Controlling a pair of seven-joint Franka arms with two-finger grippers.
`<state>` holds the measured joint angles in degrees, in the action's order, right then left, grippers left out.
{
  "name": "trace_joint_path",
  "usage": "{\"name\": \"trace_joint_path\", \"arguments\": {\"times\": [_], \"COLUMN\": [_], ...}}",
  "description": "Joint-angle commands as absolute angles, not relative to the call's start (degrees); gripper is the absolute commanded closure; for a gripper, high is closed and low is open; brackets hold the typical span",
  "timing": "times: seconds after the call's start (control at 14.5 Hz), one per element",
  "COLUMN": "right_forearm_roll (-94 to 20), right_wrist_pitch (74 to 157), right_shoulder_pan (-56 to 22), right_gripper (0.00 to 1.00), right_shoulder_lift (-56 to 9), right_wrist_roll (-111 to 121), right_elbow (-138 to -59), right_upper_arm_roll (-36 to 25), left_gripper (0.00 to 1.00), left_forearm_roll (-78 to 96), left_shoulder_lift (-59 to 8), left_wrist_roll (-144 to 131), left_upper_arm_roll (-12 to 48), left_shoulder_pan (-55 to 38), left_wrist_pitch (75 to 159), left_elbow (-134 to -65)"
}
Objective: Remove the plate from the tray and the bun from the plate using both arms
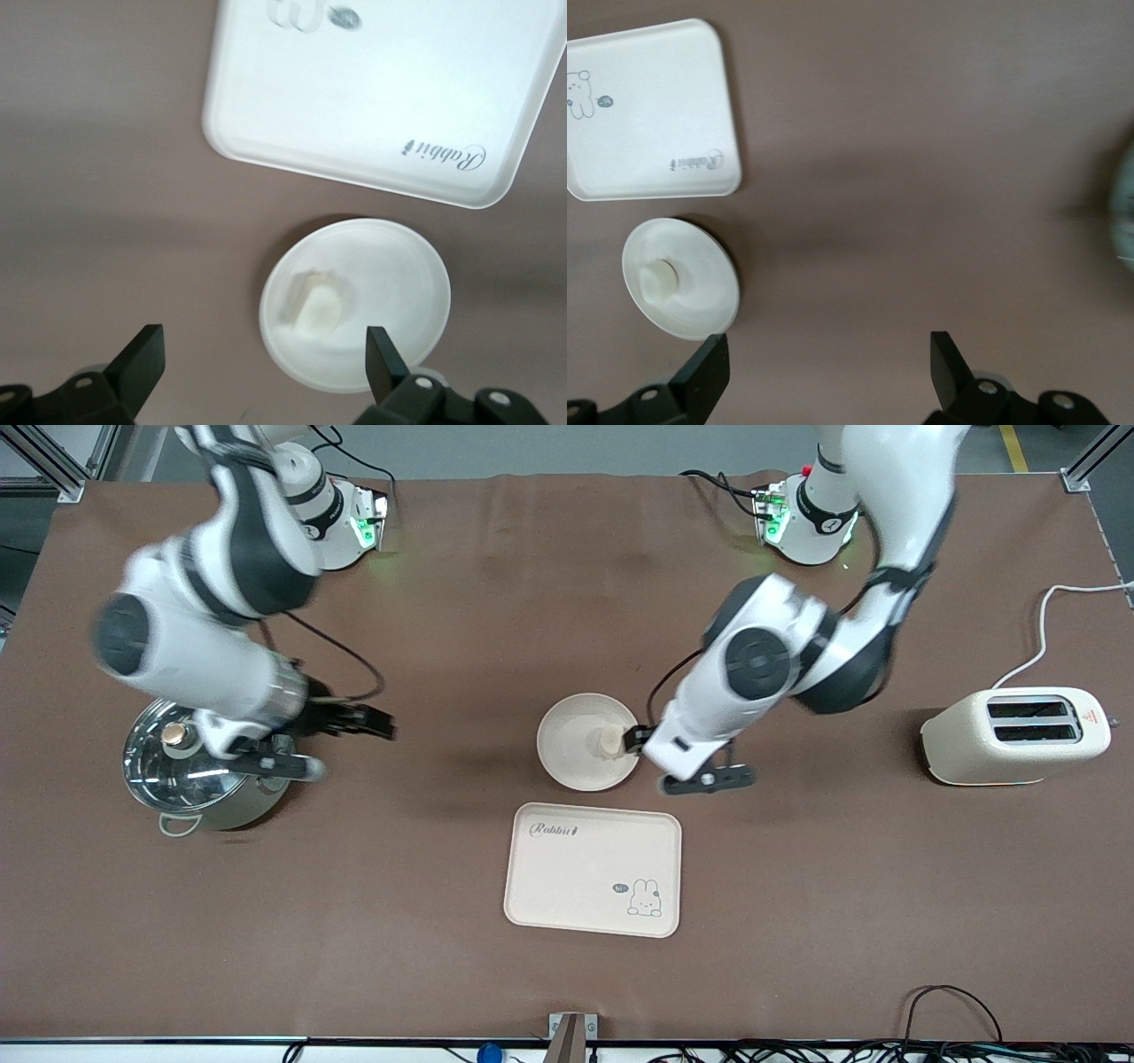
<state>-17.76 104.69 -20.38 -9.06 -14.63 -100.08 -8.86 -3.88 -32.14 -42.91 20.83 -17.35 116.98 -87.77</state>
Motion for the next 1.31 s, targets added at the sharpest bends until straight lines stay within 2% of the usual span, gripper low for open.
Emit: {"name": "trace_joint_path", "arguments": {"times": [0.0, 0.21, 0.28, 0.41, 0.55, 0.69, 0.83, 0.89, 0.96, 1.03, 1.1, 1.24], "right_forearm_roll": [-15.74, -2.4, -1.42, -0.71, 0.7, 0.7, 0.96, 1.05, 0.97, 0.97, 0.97, 0.97], "right_wrist_pitch": [98.89, 98.18, 96.35, 92.74, 88.35, 86.14, 84.73, 84.73, 84.73, 84.64, 84.55, 84.46], "right_shoulder_pan": [-11.63, -1.27, 0.94, 1.49, 1.41, 1.58, 1.49, 1.67, 1.84, 1.41, 1.06, 0.35], "right_gripper": [0.0, 0.0, 0.0, 0.0, 0.0, 0.0, 0.0, 0.0, 0.0, 0.0, 0.0, 0.0], "right_shoulder_lift": [-4.93, -1.69, -0.54, 1.48, 2.63, 3.16, 4.91, 5.1, 4.92, 4.92, 4.92, 4.83], "right_wrist_roll": [-9.15, -8.88, -8.62, -4.86, -0.99, 4.19, 4.57, 4.92, 5.01, 4.4, 4.31, 4.39], "right_elbow": [-100.99, -100.99, -100.73, -98.71, -95.55, -93.17, -92.37, -92.29, -92.11, -91.85, -91.76, -91.41], "right_upper_arm_roll": [-6.43, 5.06, 6.05, 4.67, 0.28, -4.11, -5.71, -5.97, -6.06, -5.8, -5.63, -5.54], "left_gripper": [0.0, 0.0, 0.0, 0.0, 0.01, 0.02, 0.05, 0.1, 0.22, 0.45, 0.63, 0.82], "left_forearm_roll": [-11.3, -16.43, -16.35, -16.52, -16.7, -19.32, -21.0, -21.27, -21.27, -21.18, -21.01, -21.18], "left_shoulder_lift": [-37.86, -41.65, -41.92, -42.97, -42.89, -42.72, -42.8, -42.72, -42.63, -42.45, -42.45, -42.45], "left_wrist_roll": [-51.89, -59.14, -59.41, -61.6, -61.61, -61.78, -61.96, -61.96, -61.96, -62.05, -62.31, -62.75], "left_upper_arm_roll": [20.48, 20.65, 20.65, 20.65, 20.57, 20.57, 20.57, 20.57, 20.57, 20.74, 20.74, 20.74], "left_shoulder_pan": [-21.34, -24.34, -24.43, -25.83, -25.93, -25.84, -25.84, -25.84, -25.75, -25.58, -25.49, -25.58], "left_wrist_pitch": [120.13, 123.13, 124.61, 127.25, 130.42, 131.39, 133.06, 133.68, 133.68, 133.68, 133.68, 133.68], "left_elbow": [-85.78, -86.04, -86.57, -87.97, -91.04, -93.33, -95.26, -95.8, -95.8, -95.8, -95.8, -95.63]}}
